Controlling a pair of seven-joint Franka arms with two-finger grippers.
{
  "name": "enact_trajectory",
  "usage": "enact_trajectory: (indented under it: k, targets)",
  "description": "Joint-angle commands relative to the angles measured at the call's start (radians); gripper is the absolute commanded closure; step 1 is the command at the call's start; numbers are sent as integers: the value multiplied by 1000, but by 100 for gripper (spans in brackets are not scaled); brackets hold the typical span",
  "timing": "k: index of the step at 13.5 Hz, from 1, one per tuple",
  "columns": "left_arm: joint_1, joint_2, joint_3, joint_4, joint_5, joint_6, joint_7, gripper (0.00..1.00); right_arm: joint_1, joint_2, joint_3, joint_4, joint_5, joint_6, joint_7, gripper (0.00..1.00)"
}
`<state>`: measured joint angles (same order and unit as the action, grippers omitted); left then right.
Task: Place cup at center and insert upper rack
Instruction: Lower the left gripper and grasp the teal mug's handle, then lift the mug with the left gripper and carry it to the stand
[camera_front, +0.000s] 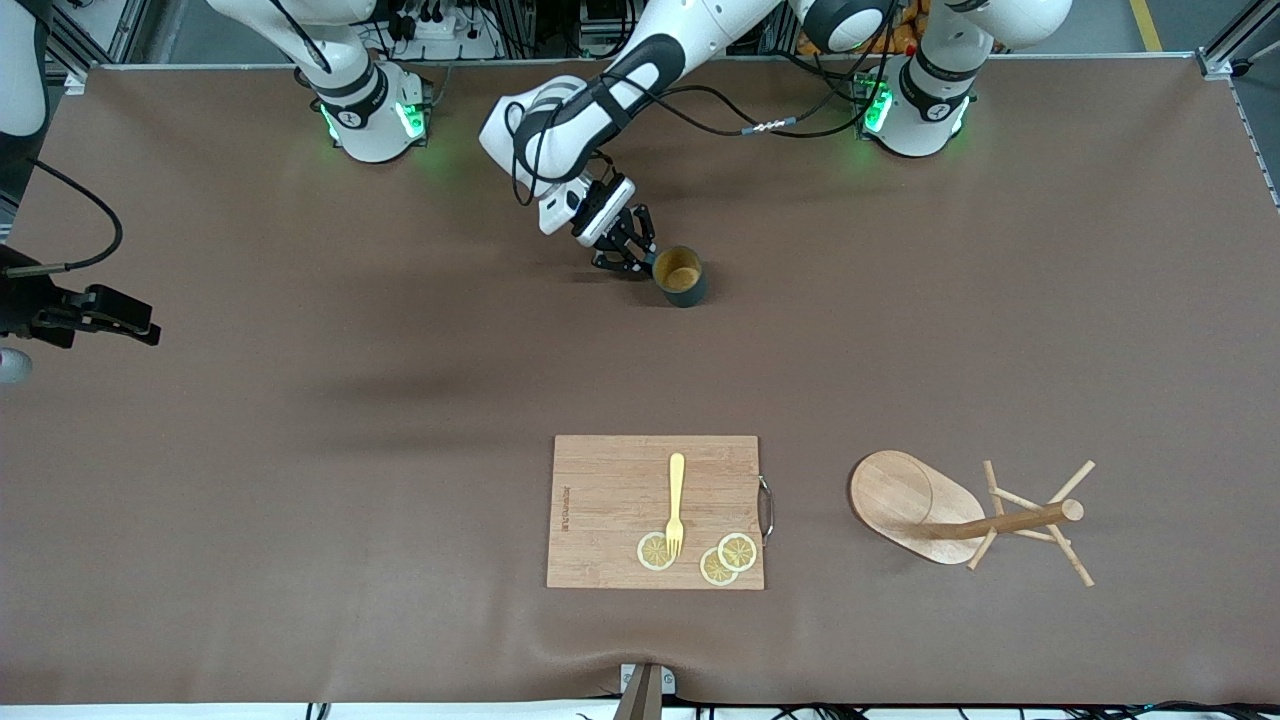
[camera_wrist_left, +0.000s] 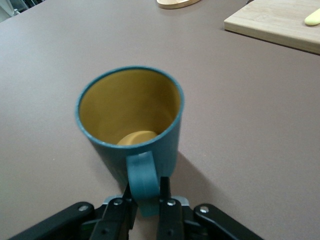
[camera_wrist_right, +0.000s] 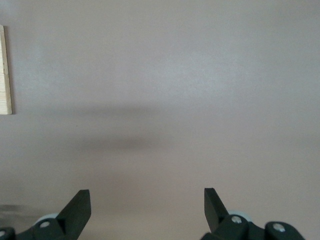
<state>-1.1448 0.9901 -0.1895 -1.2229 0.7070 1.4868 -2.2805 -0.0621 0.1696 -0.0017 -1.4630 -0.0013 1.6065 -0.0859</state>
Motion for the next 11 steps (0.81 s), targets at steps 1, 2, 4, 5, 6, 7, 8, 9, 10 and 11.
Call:
enact_trajectory:
  k: [1,2,4,5,6,7,8,9,10,11]
  targets:
    - [5,7,-7,28,9,-23,10,100,24,-18,-20,-7,11,-10,15,0]
    - [5,5,-7,28,11,-23,13,100,24,-16,-20,-8,11,-10,18,0]
    - [7,-1,-8,28,9,-23,42,100,22,-18,-20,-8,18,-11,46,0]
    - [5,-10,-8,28,9,-23,59,100,22,-18,-18,-8,20,-11,60,0]
    - [7,-31,-7,28,9,-23,81,100,22,-18,-18,-8,20,-14,63,0]
    - [8,-69,-8,26,9,-23,104,100,22,-16,-20,-8,23,-29,67,0]
    - [20,-108,-8,26,2,-17,121,100,22,-16,-18,-8,23,-55,89,0]
    - [40,-140,-11,26,-29,-11,140,100,22,-16,-18,-8,23,-78,109,0]
    - [51,-174,-8,26,-49,3,165,100,22,-16,-18,-8,23,-86,110,0]
    - [80,-210,-8,26,-67,19,188,100,22,-16,-18,-8,24,-86,112,0]
